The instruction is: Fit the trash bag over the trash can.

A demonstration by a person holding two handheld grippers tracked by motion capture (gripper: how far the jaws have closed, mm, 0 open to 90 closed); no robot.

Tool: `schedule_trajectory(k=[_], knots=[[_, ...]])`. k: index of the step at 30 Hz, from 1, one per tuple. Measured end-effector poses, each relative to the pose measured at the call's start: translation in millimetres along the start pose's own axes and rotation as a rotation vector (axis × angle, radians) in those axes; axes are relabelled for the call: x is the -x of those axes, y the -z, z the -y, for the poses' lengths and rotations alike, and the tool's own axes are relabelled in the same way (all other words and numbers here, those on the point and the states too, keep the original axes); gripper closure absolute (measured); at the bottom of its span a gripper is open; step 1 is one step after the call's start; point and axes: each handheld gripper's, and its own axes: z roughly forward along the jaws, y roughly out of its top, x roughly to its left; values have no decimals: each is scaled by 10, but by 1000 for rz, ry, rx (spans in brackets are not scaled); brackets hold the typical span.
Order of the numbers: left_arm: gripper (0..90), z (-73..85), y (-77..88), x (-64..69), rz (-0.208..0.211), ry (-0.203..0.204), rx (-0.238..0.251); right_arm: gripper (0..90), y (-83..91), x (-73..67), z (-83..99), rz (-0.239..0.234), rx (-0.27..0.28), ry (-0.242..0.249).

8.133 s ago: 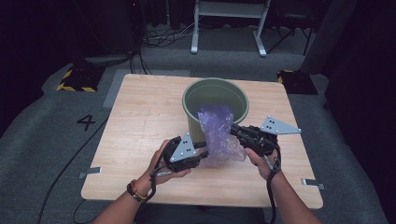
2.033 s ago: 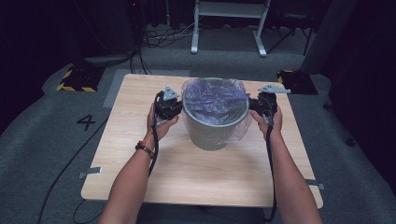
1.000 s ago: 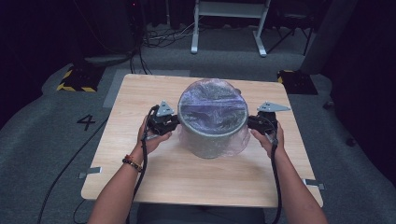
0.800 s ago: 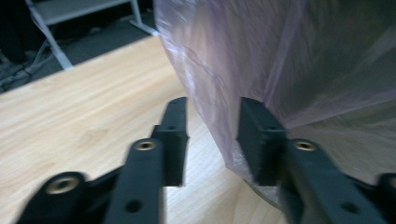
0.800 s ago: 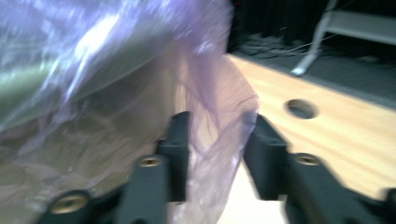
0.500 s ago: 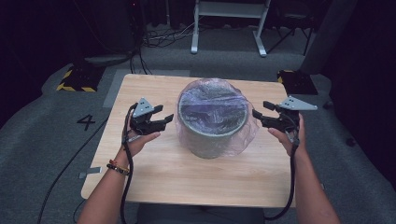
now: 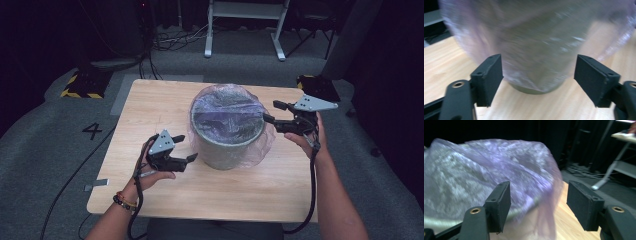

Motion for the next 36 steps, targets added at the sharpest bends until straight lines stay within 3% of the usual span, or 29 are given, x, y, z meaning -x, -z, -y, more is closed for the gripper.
schedule_trajectory(k=[1,6,8,9,10,12,13,14,16,23,27,28,29,32,36], knots=[[218,26,-67,72,13,2,-8,344,-79,18,-41,-27,-4,-22],[234,33,-226,179,4,-41,-61,342,-230,61,-93,-43,-46,-27],[360,25,-315,206,-48,-72,-82,482,-316,102,-102,-48,-64,-47],[451,25,-315,206,-48,-72,-82,482,-316,102,-102,-48,-64,-47],[451,17,-353,208,-78,-89,-102,519,-341,115,-101,-50,-68,-51],[599,9,-401,204,-108,-117,-133,659,-388,126,-97,-46,-92,-46],[665,9,-410,198,-128,-129,-135,680,-398,126,-96,-42,-99,-41],[822,7,-413,181,-131,-132,-133,786,-396,136,-97,-10,-92,-42],[899,11,-408,138,-123,-123,-125,853,-370,174,-101,-33,-76,-71],[900,44,-413,73,-105,-124,-156,897,-329,219,-147,18,-55,-71],[900,71,-425,73,-90,-145,-187,891,-323,301,-178,68,-29,-135],[900,80,-427,72,-84,-148,-193,891,-342,346,-182,119,-35,-147],[900,95,-426,70,-73,-154,-203,892,-359,371,-180,135,-37,-157],[900,150,-413,67,-65,-171,-234,893,-404,417,-167,173,-45,-168],[900,227,-377,14,-60,-145,-233,893,-562,503,-108,202,-95,-182]])
